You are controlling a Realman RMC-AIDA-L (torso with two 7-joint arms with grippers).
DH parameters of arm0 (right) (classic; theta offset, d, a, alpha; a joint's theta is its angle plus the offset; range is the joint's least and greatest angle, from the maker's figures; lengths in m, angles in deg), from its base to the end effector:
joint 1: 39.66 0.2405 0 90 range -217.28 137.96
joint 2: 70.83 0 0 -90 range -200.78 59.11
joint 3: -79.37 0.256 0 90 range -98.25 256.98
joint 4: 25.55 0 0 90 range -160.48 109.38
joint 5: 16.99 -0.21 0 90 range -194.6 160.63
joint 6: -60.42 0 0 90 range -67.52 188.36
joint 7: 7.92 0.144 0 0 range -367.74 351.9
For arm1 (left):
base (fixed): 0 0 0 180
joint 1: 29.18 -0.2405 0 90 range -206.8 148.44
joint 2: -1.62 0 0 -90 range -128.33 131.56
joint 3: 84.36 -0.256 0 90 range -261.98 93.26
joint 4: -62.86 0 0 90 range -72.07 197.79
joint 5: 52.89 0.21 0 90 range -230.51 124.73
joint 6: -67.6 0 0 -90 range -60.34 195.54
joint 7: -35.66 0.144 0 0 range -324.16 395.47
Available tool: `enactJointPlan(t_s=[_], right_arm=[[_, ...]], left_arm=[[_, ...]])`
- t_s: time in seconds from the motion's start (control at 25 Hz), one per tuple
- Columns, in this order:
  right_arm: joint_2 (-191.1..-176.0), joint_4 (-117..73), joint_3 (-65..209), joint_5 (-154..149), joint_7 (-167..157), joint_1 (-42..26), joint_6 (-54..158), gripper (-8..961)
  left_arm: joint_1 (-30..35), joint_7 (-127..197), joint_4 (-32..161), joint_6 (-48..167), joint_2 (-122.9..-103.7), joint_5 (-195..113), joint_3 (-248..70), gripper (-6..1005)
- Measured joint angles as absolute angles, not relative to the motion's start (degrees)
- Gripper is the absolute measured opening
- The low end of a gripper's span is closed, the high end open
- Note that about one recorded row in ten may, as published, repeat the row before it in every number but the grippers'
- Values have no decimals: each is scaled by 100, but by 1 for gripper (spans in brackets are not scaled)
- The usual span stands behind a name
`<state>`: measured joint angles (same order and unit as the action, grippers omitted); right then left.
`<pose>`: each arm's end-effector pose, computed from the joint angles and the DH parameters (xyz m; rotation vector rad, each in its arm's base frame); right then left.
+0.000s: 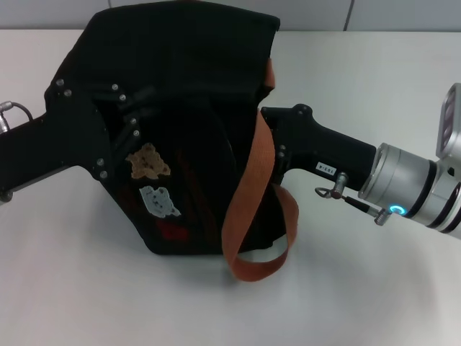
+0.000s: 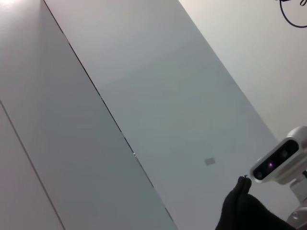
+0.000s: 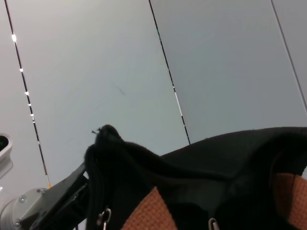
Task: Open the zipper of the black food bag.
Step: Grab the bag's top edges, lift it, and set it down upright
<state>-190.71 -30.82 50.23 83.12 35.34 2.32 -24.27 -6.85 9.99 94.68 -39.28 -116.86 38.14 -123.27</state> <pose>0.1990 0.3151 -0.0908 -2.5200 0.5040 1.2369 -0.2556 0.2796 0.0328 -2.2710 0.4749 -1.0087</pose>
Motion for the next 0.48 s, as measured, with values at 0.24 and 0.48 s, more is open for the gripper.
enactJointPlan(t_s=[0.24,0.48], right_arm=[[-19044,-2930,5012,8419,3907,177,-2801,9],[-19036,-2425,5045,8695,4564,55,-3063,72]], left_arm=[[-686,1000,9468,-3863,-11686,3799,-12295,71],[-686,1000,9468,-3794,-11686,3791,-12300,71]])
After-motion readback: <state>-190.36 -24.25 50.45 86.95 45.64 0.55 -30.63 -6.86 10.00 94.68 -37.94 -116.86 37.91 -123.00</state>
